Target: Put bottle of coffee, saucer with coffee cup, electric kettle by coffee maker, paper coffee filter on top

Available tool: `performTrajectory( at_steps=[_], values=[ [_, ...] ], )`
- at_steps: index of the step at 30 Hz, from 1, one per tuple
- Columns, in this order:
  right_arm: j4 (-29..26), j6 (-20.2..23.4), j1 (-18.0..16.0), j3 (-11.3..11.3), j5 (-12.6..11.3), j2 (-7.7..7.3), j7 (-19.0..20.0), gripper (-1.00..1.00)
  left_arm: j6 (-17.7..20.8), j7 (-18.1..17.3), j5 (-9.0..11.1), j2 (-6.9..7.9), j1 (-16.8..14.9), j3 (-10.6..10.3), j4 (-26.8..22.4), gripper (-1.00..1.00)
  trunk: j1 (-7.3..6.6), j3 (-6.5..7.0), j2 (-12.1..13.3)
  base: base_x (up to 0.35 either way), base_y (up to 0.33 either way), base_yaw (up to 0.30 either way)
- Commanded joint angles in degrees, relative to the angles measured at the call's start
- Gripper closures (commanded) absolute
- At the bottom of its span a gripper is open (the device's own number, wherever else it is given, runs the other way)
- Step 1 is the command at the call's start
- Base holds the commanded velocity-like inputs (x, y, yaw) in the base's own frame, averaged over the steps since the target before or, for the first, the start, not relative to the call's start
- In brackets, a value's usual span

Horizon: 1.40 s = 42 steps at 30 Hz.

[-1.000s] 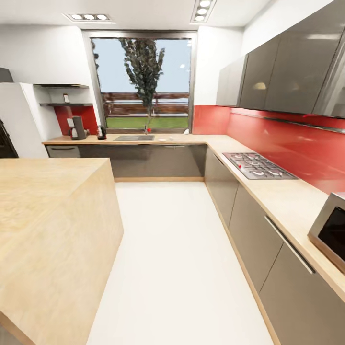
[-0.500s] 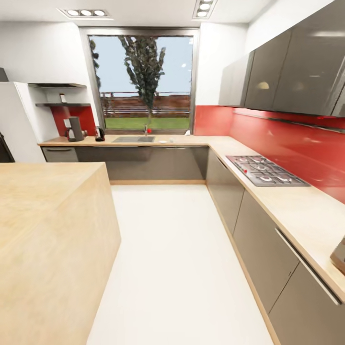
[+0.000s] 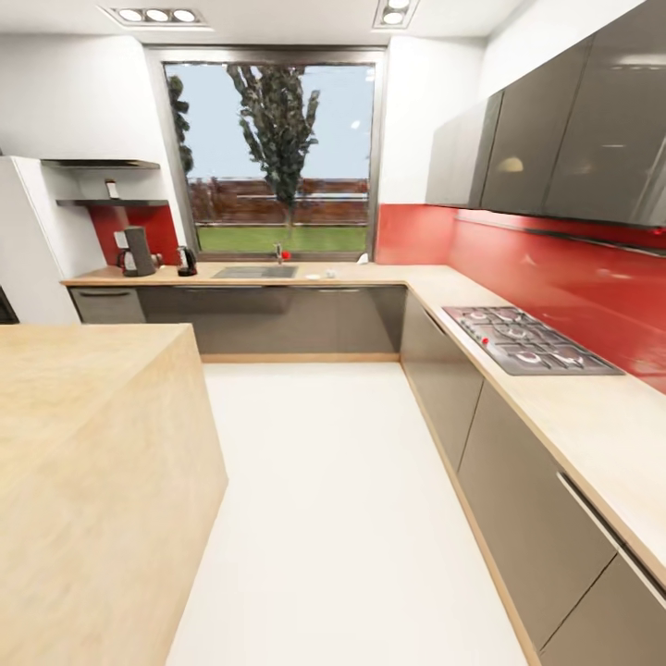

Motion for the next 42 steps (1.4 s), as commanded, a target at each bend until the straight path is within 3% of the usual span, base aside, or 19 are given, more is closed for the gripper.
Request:
performTrajectory(
  at_steps=[1, 42],
  values=[
    [0.0, -0.2, 0.0, -0.1, 0.1, 0.01, 0.0, -1.00, -0.2, -0.1, 0.4, -0.01, -0.1, 0.0, 0.1, -1.00, 0.07, -0.12, -0.1, 0.337, 0.000, 0.000],
    [1.3, -0.2, 0.0, -0.1, 0.1, 0.11, -0.1, -1.00, -0.2, -0.1, 0.4, -0.01, -0.1, 0.0, 0.1, -1.00, 0.07, -0.12, -0.1, 0.337, 0.000, 0.022]
  ],
)
